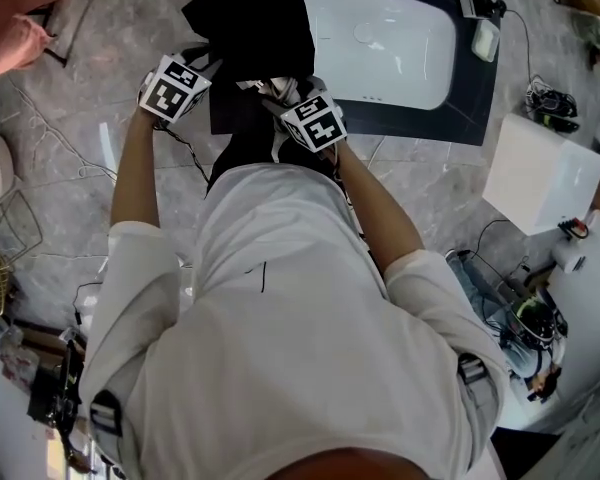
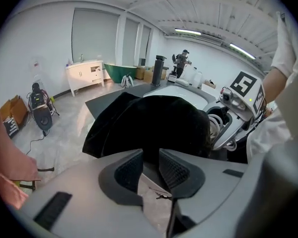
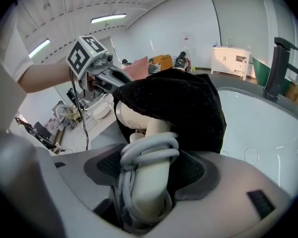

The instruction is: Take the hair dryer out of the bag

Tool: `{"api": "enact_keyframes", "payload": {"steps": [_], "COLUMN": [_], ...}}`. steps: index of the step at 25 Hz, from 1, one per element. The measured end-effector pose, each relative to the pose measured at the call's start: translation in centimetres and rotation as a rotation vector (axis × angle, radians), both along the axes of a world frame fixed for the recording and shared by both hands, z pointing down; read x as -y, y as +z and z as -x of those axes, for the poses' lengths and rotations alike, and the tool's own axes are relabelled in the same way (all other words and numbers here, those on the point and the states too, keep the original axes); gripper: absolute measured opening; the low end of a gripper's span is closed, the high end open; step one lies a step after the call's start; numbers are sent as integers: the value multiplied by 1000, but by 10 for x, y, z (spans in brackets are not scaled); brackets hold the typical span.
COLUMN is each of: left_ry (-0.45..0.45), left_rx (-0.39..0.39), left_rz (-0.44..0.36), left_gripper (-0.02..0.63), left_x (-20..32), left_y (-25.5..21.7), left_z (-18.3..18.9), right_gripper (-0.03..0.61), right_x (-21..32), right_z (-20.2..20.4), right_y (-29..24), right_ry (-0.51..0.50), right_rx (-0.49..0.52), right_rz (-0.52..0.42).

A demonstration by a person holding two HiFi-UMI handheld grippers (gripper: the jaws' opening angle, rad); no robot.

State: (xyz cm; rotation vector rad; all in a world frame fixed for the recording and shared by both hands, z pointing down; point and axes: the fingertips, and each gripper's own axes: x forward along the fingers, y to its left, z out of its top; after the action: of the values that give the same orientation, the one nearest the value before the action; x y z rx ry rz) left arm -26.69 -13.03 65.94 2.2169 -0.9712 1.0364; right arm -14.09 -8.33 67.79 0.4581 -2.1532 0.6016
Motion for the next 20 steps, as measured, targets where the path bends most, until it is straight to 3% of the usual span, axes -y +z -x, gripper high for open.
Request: {"api": "enact_keyframes", "payload": {"steps": [3, 8, 15, 20], "left_ry": [-8, -17, -74, -118], "left_rx": [18, 40, 21, 33], "left_rz": [7, 22, 37, 33], "left_gripper": [53, 46, 46, 46], "left_x": [-1, -1, 4, 2], "left_y": [9, 26, 31, 30], "left_z": [1, -5, -7, -5], "right_gripper": [295, 288, 288, 287], "right_x": [-2, -16, -52, -67], "right_z": [-2, -8, -16, -26], "right_y": [-2, -15, -24, -30], "right_ry": [17, 34, -135, -149], "right_rx": [45, 163, 169, 185], "right_rz": [87, 246, 316, 337]}}
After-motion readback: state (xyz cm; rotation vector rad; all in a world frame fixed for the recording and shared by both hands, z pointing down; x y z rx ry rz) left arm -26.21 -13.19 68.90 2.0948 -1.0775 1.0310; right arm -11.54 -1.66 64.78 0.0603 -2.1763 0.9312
